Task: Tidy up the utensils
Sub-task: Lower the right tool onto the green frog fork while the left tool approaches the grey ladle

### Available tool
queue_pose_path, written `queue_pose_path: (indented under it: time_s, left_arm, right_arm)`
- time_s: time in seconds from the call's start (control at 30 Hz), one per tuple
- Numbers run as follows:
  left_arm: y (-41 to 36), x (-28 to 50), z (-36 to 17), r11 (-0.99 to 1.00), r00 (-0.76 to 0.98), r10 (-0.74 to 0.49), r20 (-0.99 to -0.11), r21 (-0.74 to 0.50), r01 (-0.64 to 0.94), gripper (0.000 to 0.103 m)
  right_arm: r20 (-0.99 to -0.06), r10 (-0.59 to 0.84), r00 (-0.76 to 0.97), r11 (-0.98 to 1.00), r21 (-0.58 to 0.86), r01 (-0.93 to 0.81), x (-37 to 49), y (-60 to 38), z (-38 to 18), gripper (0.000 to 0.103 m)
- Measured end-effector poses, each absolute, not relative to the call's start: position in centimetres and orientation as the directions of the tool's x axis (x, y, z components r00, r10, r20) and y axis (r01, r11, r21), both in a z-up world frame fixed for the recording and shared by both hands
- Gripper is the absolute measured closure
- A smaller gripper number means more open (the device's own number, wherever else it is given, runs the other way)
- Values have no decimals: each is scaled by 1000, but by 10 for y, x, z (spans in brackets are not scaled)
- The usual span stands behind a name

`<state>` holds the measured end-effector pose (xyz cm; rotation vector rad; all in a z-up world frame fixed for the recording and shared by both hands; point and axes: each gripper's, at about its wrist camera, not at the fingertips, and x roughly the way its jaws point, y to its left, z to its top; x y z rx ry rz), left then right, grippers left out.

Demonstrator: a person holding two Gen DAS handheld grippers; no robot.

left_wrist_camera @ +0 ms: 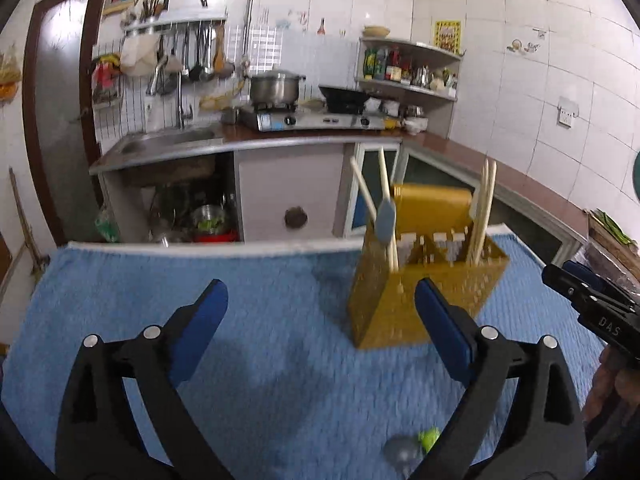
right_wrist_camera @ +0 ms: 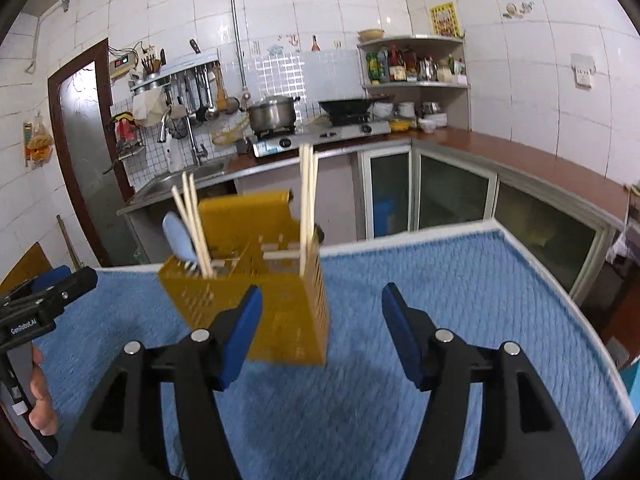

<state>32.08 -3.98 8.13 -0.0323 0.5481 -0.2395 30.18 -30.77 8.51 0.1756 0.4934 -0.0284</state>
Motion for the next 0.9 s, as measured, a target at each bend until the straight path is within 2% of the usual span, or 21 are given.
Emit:
queue_pose_path:
  time_s: [0.13,0.4,0.7,0.9]
  left_arm:
    - [-25,299,63,977,815,-213,-539,-88,196,7]
    - [-8,274,27,981,770,-194,-608,-111,160,6]
    - [-3,278,-9,986,716,-163,-679,-96,134,6]
    - [2,283,-21,987,685,-157,-712,-99,124,6]
  right_arm:
    - [-512,21,859,986,155,68,284,-296,67,40]
    - [-572,29,820,986,149,69,263,-269,38,40]
    - [-686,34,727,994,99,47,262,-234,-6,40]
    - [-724,50,687,996,89,22,263,-214,-16,40]
